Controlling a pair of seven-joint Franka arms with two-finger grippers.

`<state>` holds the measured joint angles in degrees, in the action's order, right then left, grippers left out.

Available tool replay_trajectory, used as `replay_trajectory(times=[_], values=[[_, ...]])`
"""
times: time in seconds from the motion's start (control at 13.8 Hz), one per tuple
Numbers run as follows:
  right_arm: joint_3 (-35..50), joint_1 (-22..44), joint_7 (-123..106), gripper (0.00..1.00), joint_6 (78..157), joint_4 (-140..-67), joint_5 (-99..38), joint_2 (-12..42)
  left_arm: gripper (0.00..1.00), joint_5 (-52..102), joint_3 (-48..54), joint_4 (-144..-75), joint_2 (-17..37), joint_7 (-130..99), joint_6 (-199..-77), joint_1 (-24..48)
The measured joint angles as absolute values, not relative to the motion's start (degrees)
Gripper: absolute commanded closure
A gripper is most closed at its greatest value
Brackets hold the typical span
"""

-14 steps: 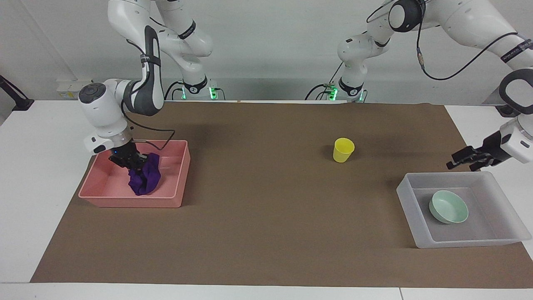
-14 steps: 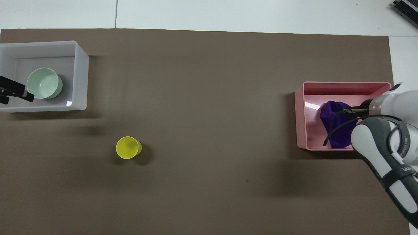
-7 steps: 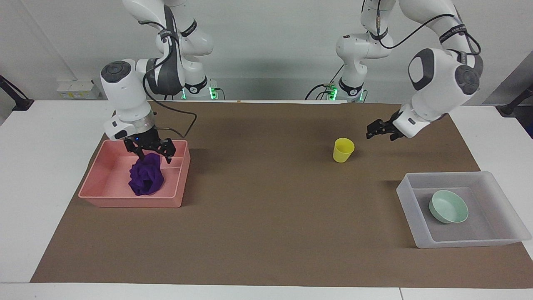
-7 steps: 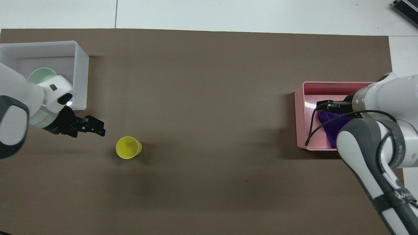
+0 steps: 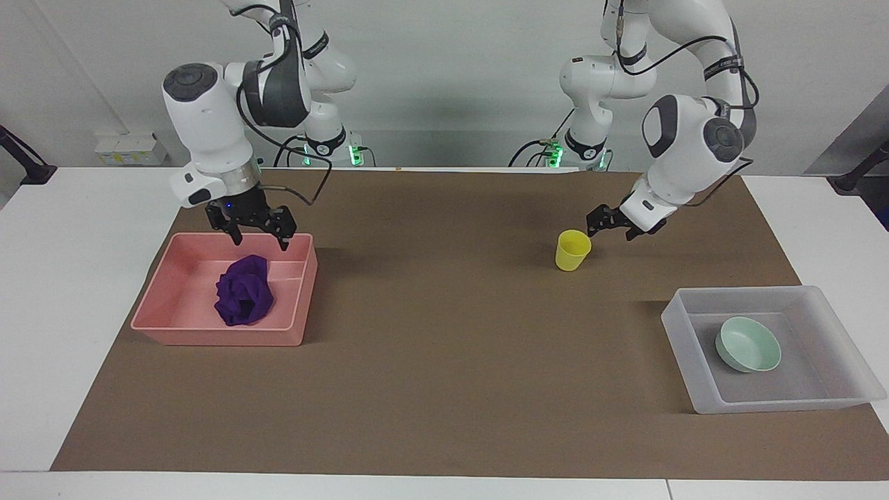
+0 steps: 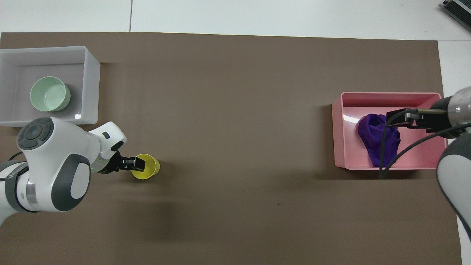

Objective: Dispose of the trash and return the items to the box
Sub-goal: 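Reach the left gripper to the yellow cup while the right gripper releases the cloth, then lift the yellow cup with the left gripper toward the clear box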

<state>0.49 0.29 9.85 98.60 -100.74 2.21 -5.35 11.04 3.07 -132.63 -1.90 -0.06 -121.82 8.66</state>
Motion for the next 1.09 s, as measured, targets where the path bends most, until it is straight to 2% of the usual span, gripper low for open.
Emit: replay_trajectory(times=[0.36,0.51,0.65,0.87,1.09], values=[[-0.9,-0.4,9.6,0.00,86.6,-91.6,2.0,-5.6,1.00,11.1,3.0,-130.2,2.9,-0.2,-122.7,9.4],[-1.6,-0.4,8.3,0.00,85.2,-90.9,2.0,-5.6,1.00,11.3,2.5,-127.4,3.6,-0.6,-120.7,9.3],[-1.8,-0.4,7.7,0.00,85.2,-91.1,1.9,-5.3,1.00,11.3,1.6,-121.1,3.5,-1.0,-112.9,8.9],[-1.6,-0.3,7.6,0.00,85.2,-91.1,1.4,-4.8,1.00,11.0,1.3,-107.1,3.6,-1.9,-100.0,4.4],[-1.6,-0.2,7.6,0.00,85.2,-91.4,1.2,-4.7,1.00,10.5,1.0,-98.1,3.7,-2.0,-94.7,-1.7]])
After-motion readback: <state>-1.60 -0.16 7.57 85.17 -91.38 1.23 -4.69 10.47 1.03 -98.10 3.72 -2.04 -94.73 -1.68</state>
